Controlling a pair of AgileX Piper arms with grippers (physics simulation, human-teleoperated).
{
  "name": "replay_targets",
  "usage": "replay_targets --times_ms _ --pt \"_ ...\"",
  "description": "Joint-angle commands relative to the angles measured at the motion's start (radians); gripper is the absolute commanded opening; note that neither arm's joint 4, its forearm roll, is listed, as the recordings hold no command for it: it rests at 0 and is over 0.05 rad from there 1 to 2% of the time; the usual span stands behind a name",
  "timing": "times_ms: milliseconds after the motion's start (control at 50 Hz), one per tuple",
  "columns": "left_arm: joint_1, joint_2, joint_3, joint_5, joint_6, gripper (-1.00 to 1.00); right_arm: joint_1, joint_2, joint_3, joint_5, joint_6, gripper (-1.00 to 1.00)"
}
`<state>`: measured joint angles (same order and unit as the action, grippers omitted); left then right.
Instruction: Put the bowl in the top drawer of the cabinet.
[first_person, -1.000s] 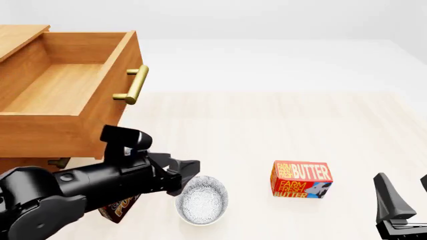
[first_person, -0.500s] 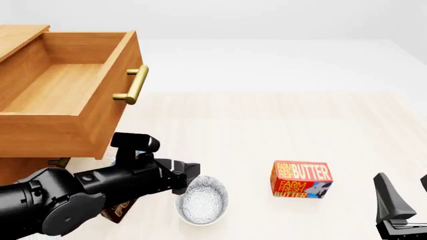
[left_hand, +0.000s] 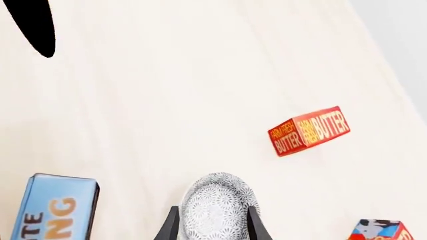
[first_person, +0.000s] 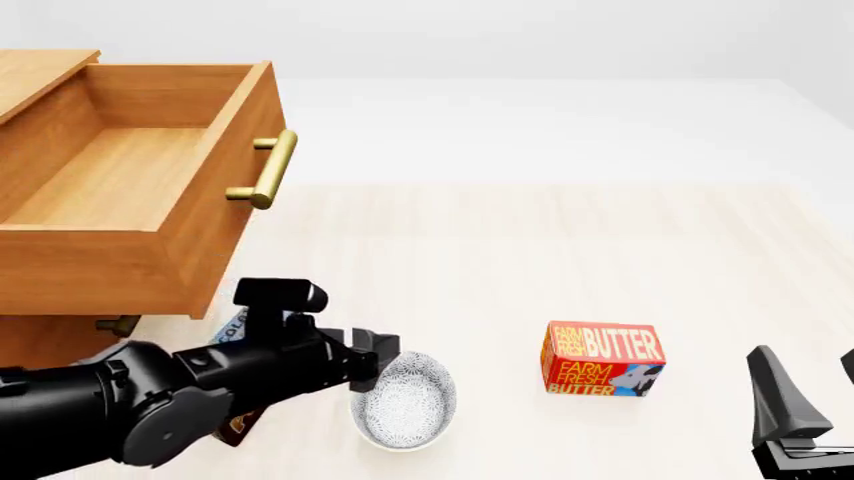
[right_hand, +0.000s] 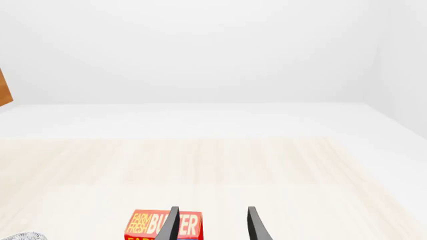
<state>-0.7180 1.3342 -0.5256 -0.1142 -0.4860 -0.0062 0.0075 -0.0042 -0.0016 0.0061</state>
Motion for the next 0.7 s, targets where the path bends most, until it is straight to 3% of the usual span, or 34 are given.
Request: replay_targets --times_ms 20,700 --pt "0.020 0.040 0.007 -0.032 -0.006 1.00 0.000 0.000 0.000 0.000 0.000 1.00" --pt "0.043 0.207 0.032 -0.159 -0.060 1.00 0.000 0.000 0.000 0.000 0.000 1.00"
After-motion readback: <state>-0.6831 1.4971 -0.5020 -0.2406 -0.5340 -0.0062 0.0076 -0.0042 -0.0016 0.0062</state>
